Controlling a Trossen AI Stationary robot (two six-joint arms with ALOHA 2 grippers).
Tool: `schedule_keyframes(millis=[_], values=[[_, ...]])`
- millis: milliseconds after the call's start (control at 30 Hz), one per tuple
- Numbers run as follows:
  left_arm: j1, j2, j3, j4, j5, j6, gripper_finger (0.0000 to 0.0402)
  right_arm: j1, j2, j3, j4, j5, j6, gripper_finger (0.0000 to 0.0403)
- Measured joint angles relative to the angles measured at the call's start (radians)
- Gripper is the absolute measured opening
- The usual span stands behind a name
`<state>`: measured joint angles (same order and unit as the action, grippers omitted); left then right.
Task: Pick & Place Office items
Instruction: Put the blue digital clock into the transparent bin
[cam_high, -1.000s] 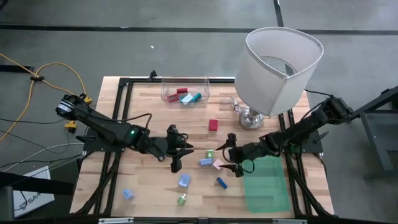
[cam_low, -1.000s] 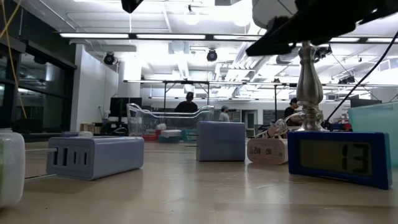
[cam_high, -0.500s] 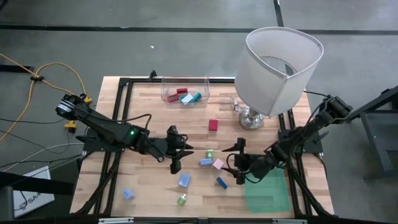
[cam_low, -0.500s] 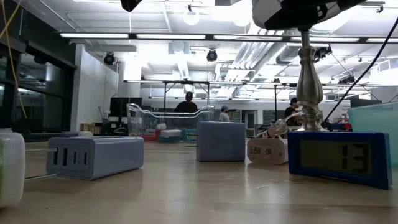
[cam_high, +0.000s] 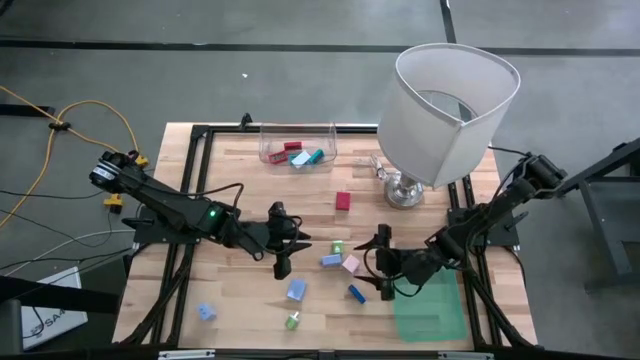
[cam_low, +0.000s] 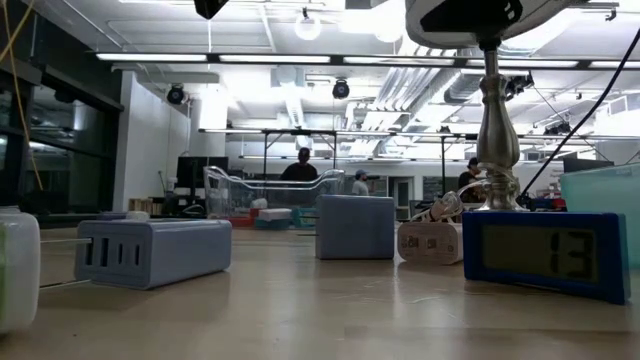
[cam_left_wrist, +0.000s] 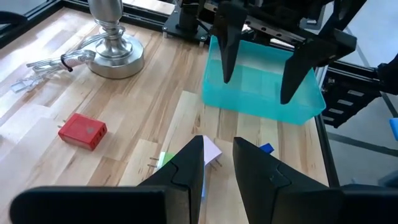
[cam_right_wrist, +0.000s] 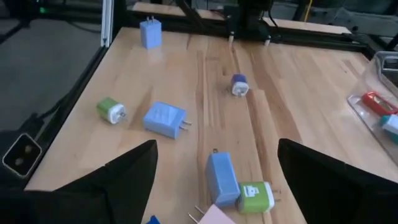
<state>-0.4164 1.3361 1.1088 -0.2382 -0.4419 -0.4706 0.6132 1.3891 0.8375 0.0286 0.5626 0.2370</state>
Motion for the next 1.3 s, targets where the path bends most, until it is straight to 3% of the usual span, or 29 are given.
schedule_keyframes(millis=[133, 333, 433, 700, 933, 1133, 1300], values=[[0.000, 0.000, 0.000, 0.000, 0.000, 0.000, 0.0083, 0.031, 0.007, 0.069, -0.100, 0.053, 0.032, 0.0321], [0.000, 0.000, 0.000, 0.000, 0.000, 0.000, 0.0083, 0.091, 0.074, 0.258, -0.328, 0.215, 0.123, 0.0321], [0.000, 0.000, 0.000, 0.003, 0.000, 0.000, 0.0083, 0.112, 0.147, 0.332, -0.443, 0.219, 0.230, 0.0321], [0.000, 0.000, 0.000, 0.008, 0.000, 0.000, 0.0083, 0.122, 0.300, 0.440, -0.625, 0.119, 0.630, 0.0321], [0.000, 0.000, 0.000, 0.008, 0.000, 0.000, 0.0083, 0.104, 0.345, 0.441, -0.716, -0.073, 0.928, 0.0321], [0.000, 0.000, 0.000, 0.008, 0.000, 0.000, 0.0083, 0.062, 0.355, 0.441, -0.729, -0.219, 0.991, 0.0321], [0.000, 0.000, 0.000, 0.008, 0.000, 0.000, 0.0083, 0.025, 0.364, 0.441, -0.716, -0.261, 0.998, 0.0321]])
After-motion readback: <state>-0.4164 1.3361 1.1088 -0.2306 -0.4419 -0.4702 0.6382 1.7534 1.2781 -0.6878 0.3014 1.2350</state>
